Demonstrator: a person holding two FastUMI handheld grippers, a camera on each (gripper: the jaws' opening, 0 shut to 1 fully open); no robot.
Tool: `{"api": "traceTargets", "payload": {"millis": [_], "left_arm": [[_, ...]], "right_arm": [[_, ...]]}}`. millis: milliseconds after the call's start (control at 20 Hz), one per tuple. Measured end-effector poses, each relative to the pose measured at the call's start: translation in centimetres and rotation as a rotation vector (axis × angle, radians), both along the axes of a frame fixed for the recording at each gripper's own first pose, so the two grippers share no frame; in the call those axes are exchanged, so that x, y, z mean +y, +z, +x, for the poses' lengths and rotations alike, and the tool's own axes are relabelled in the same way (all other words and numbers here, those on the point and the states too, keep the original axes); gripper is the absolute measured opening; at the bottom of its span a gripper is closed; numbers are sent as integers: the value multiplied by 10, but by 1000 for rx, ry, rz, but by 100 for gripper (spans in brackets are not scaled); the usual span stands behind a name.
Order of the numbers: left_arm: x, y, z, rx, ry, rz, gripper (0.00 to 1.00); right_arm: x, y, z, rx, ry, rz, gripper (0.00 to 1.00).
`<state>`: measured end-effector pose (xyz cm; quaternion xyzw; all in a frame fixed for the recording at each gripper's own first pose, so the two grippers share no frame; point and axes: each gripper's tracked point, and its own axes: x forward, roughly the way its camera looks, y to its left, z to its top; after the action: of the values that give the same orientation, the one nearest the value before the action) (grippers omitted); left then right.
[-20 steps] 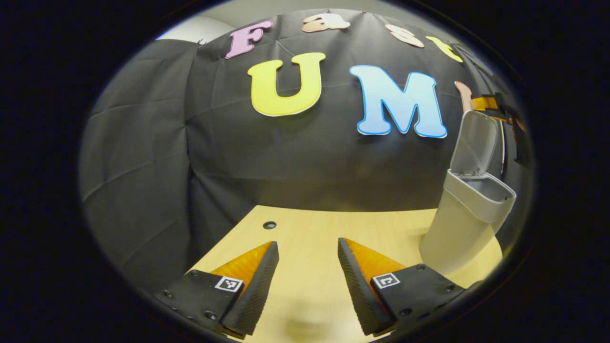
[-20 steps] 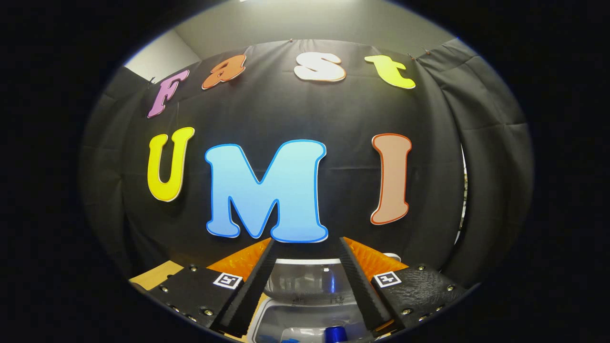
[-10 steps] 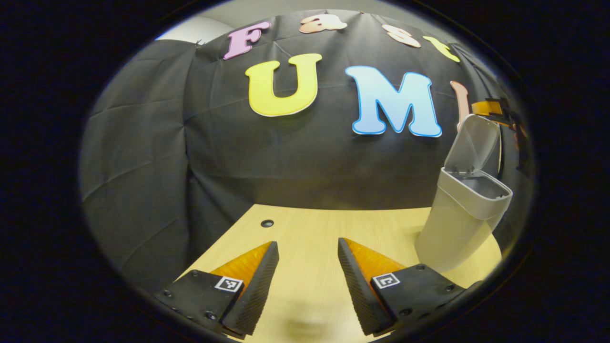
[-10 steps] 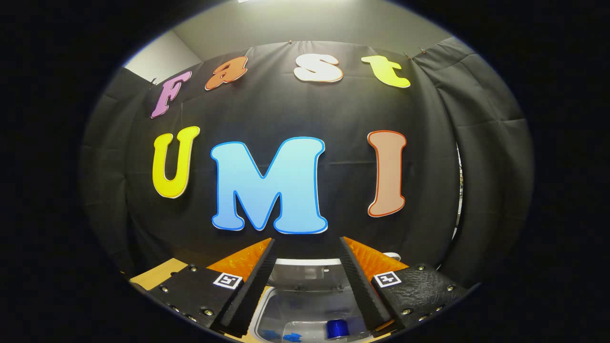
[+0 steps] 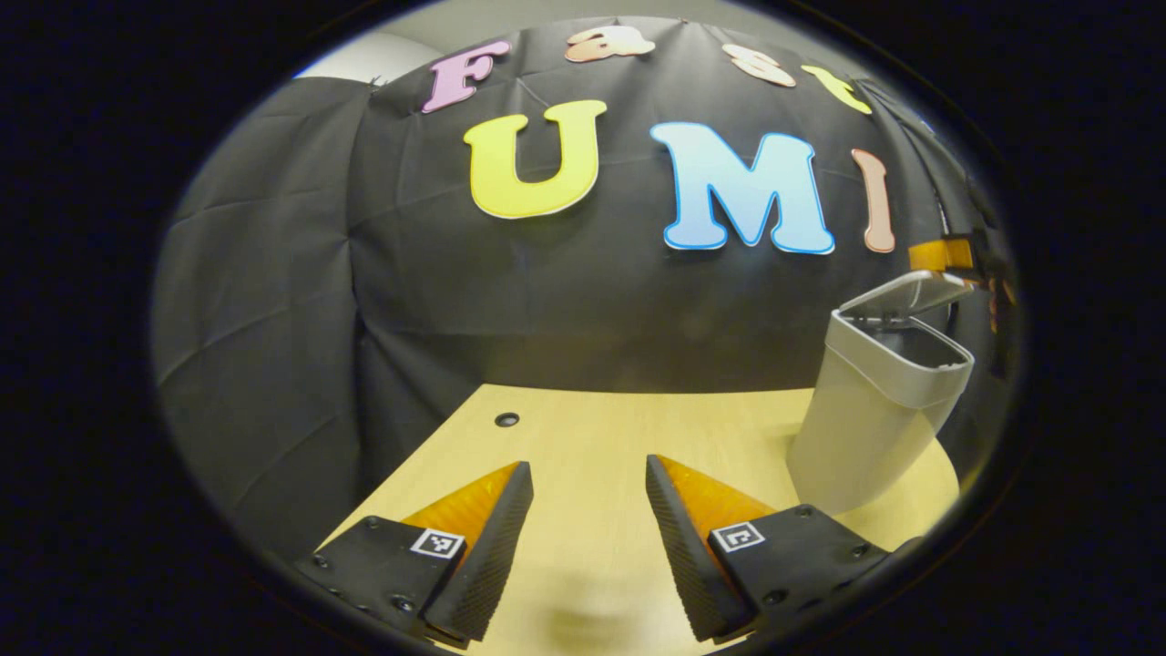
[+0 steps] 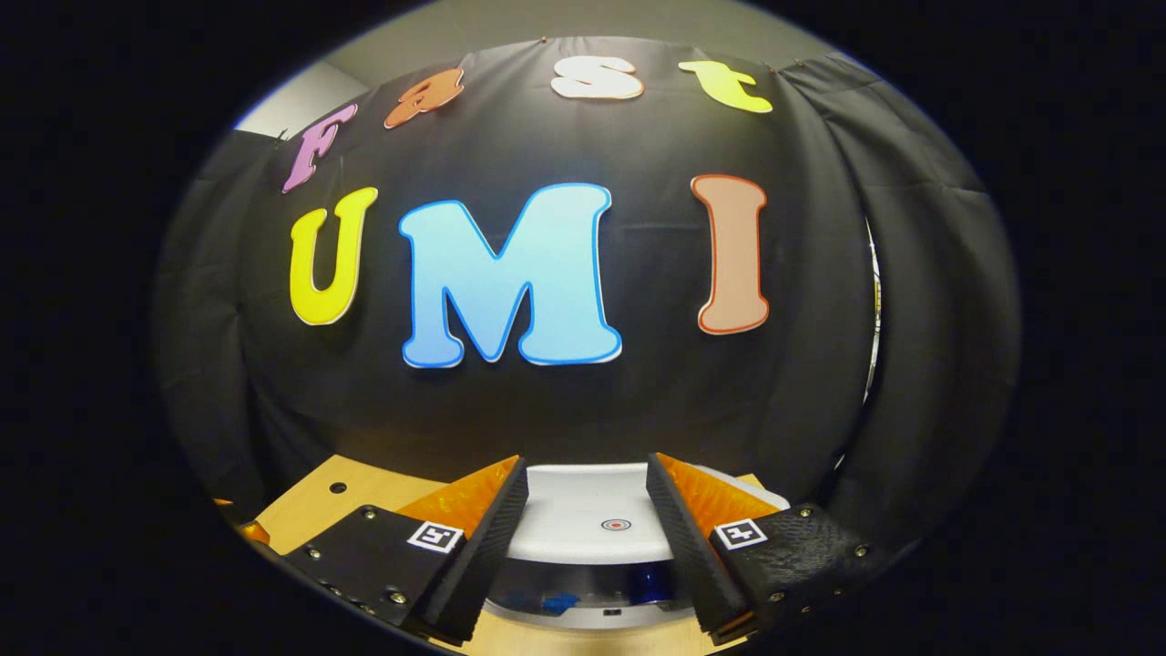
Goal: Press the lid of the desktop garbage bin to open it, pick up the crumpled paper on the desktop and throw it into the bin, then pick up the pop can on the desktop and drop it into the bin, and finally close the garbage bin lid.
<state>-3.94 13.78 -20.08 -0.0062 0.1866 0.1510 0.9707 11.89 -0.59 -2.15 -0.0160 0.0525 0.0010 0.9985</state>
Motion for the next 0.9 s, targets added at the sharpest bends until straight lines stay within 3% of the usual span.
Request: {"api": "traceTargets", "payload": {"millis": [50,400,450,500,550,600,700,850,900], "left_arm": [[-1,-1,0,3,1,0,83],[-12,-3,5,10,-12,1,83],[-14,-3,6,10,-15,1,87],[-16,-3,7,10,-19,-1,83],[-18,-3,8,11,-21,-3,87],[-20,-5,9,12,-25,-5,83],[-23,-5,10,14,-30,-6,87],[-24,-5,12,17,-34,-6,83],[-24,-5,11,18,-36,-5,87]], "right_arm": [[-2,-8,-3,16,-3,3,85],[-7,-37,-10,64,-2,6,85],[-7,-40,-10,69,-2,0,85],[-7,-44,-10,75,-2,-8,85],[-8,-48,-11,82,0,-15,85],[-7,-51,-11,89,2,-18,85],[-7,-58,-12,101,6,-24,85],[-7,-60,-13,95,4,-44,85],[-8,-61,-13,95,2,-45,85]]}}
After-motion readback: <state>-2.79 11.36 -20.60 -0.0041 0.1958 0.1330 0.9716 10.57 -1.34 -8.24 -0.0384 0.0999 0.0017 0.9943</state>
